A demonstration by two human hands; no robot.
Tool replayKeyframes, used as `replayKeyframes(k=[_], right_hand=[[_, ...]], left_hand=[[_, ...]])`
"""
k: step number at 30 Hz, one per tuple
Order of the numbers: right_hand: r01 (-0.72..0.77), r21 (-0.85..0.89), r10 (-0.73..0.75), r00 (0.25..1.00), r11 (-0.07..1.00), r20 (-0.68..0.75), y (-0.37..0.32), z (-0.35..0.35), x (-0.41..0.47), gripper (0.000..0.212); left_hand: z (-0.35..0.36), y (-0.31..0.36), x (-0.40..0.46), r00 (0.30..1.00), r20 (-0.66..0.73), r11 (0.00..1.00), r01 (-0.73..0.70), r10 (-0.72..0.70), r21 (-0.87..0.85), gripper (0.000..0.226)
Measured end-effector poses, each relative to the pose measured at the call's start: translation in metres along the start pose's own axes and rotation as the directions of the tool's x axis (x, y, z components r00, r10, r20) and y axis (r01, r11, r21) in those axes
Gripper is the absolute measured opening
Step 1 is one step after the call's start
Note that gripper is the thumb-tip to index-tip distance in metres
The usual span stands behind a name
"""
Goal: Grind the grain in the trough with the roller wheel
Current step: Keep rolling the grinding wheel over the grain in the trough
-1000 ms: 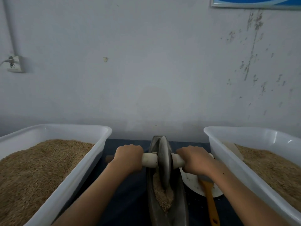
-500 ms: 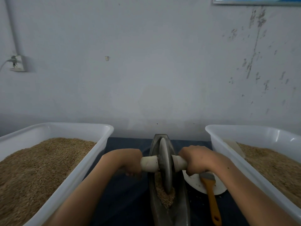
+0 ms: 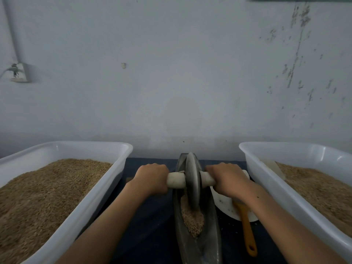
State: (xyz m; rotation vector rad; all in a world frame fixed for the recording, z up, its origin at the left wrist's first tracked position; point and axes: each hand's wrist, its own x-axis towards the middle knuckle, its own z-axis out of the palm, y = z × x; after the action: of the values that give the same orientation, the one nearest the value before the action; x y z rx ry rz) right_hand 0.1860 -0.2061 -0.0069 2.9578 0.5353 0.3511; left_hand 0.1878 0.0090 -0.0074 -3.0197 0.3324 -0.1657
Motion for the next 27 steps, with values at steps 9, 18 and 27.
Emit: replayKeyframes(k=[9,18,27], right_hand=[[0.003,0.007,-0.005,0.974,1.0,0.226,0.0,-0.009,0.0,0.02],[-0.049,0.019,0.051,0.991,0.999,-0.126,-0.001,0.012,0.001,0.019],[0.06,0.026,-0.064,0.971,0.998,0.23,-0.001,-0.013,-0.005,0.017]], left_hand=[[-0.001,-0.002,0.002,0.991,0.131,0.999,0.022,-0.019,-0.023,0.038],[0.005,0.005,0.004,0.983,-0.18,0.994,0.047,-0.029,0.101,0.031],[-0.007,-0.005,-0.002,0.929,0.367,0.983,0.025,0.044,-0.182,0.015]])
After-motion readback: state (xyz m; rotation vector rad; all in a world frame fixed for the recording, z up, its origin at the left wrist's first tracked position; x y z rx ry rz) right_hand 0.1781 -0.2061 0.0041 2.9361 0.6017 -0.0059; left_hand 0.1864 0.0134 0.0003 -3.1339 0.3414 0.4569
